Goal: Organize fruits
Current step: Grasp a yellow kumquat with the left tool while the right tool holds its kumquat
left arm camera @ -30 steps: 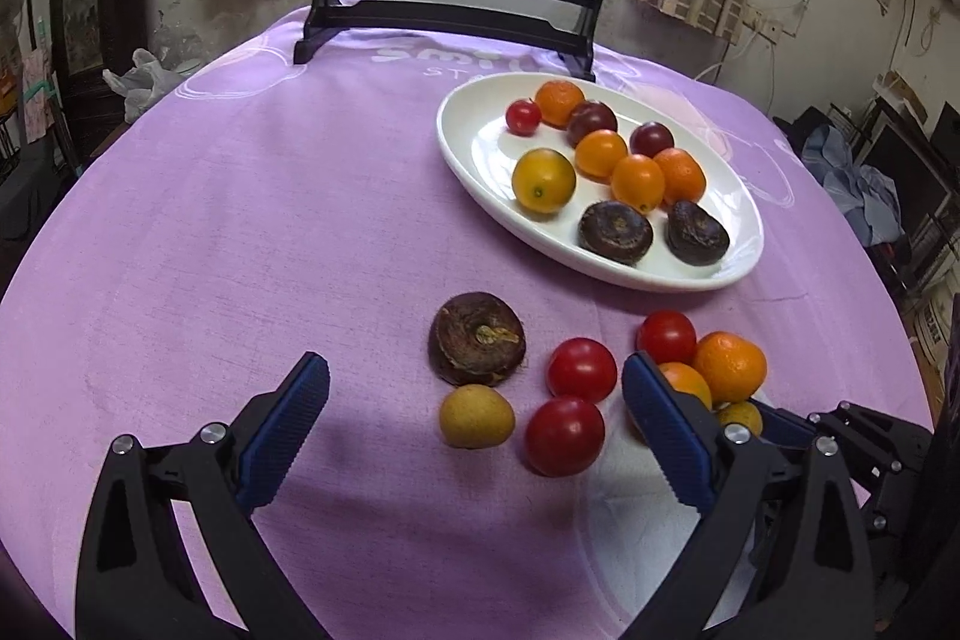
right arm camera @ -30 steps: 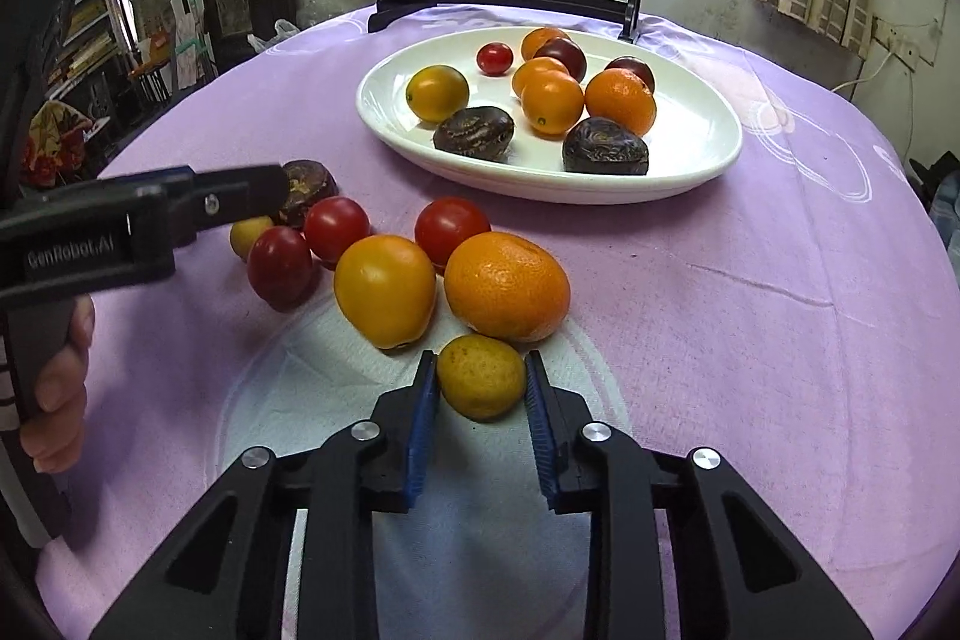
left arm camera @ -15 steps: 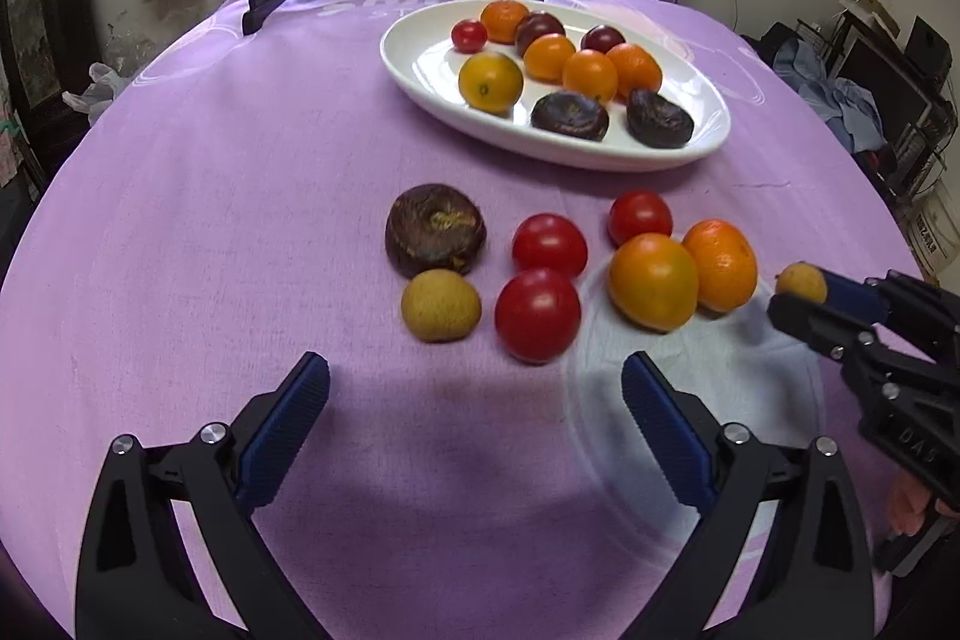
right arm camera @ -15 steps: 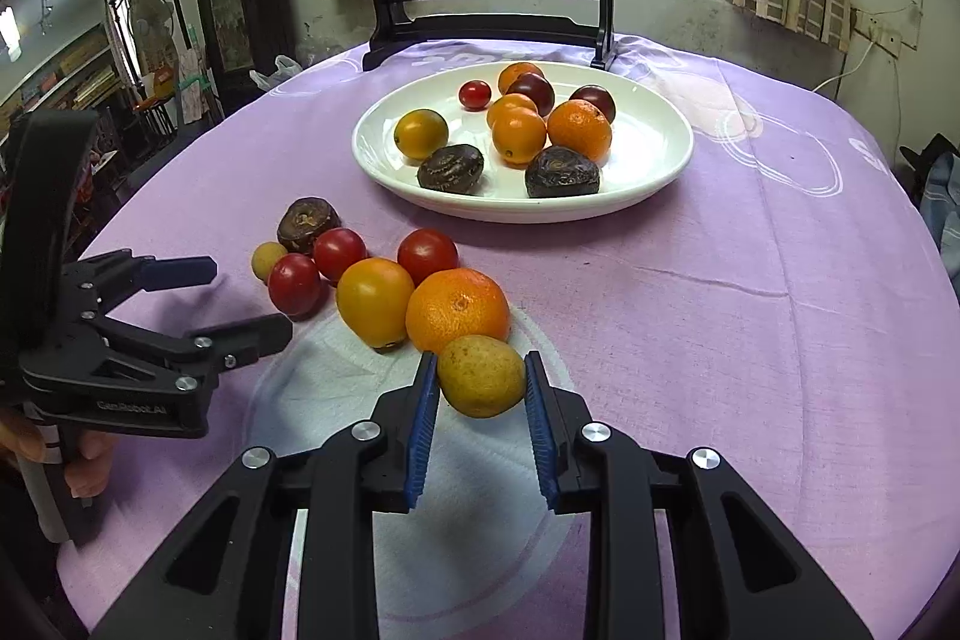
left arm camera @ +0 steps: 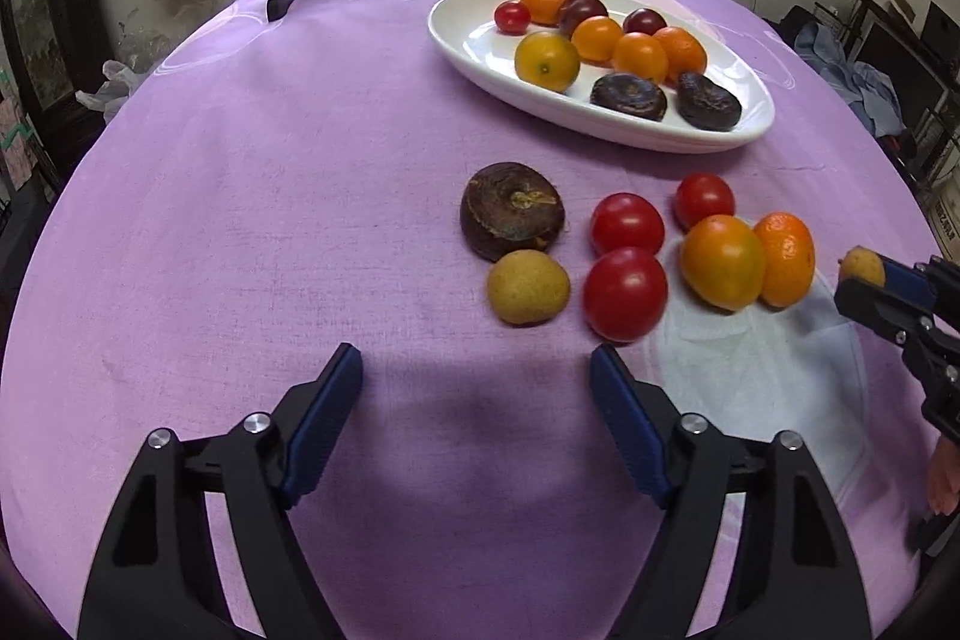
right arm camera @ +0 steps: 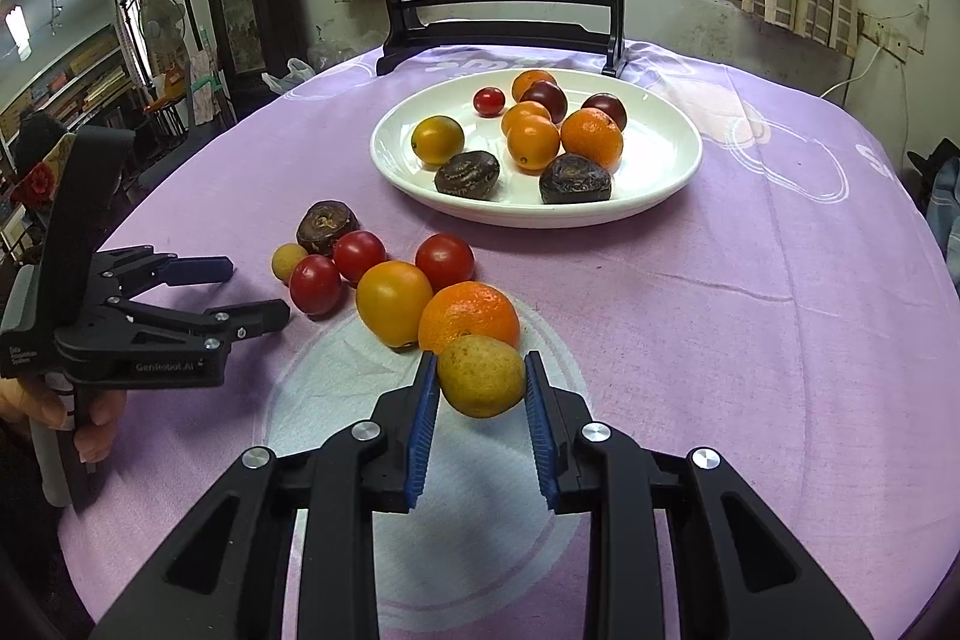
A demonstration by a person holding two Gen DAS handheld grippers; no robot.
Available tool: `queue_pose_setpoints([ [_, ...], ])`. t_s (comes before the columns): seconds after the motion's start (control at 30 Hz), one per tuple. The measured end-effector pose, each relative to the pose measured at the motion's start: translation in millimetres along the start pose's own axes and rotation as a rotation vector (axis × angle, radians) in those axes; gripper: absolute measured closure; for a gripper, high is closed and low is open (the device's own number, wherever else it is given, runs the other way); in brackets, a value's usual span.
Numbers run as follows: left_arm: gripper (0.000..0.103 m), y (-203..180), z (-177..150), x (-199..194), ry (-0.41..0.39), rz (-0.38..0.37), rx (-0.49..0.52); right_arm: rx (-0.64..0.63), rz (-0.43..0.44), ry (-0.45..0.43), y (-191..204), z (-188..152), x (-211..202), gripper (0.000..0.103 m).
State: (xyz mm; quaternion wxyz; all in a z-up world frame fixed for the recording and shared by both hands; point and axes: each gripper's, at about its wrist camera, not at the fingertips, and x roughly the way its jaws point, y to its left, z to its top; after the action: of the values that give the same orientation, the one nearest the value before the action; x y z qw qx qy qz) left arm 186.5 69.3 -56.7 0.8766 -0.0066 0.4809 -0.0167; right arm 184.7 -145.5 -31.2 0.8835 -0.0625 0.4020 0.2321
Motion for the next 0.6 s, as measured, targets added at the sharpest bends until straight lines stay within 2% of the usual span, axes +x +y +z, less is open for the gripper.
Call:
queue_pose_setpoints([
  [0.17,0.039,-8.0,11.4,6.6,-0.030,0.043,0.030,0.006,0.010,0.003,-0.1,-0.2,0.2,0.074],
  [0.2,0.044,-10.3,13.0,7.1,-0.033,0.043,0.036,0.005,0.011,0.002,0.3,-0.2,0.0,0.074],
  [0.3,0.070,-19.5,17.9,8.4,-0.045,0.013,0.052,0.003,0.012,0.003,0.7,0.0,0.4,0.074],
  [0.33,0.075,-23.8,17.8,8.4,-0.055,0.013,0.066,0.002,0.012,0.002,0.7,0.0,0.3,0.074],
  [0.43,0.075,-33.4,14.4,6.4,-0.074,0.047,0.103,-0.002,0.004,-0.007,0.8,0.0,-1.5,0.074],
  [0.6,0.075,-32.5,15.2,-8.3,-0.059,-0.015,0.071,-0.001,-0.004,-0.031,0.3,0.5,-4.9,0.074],
])
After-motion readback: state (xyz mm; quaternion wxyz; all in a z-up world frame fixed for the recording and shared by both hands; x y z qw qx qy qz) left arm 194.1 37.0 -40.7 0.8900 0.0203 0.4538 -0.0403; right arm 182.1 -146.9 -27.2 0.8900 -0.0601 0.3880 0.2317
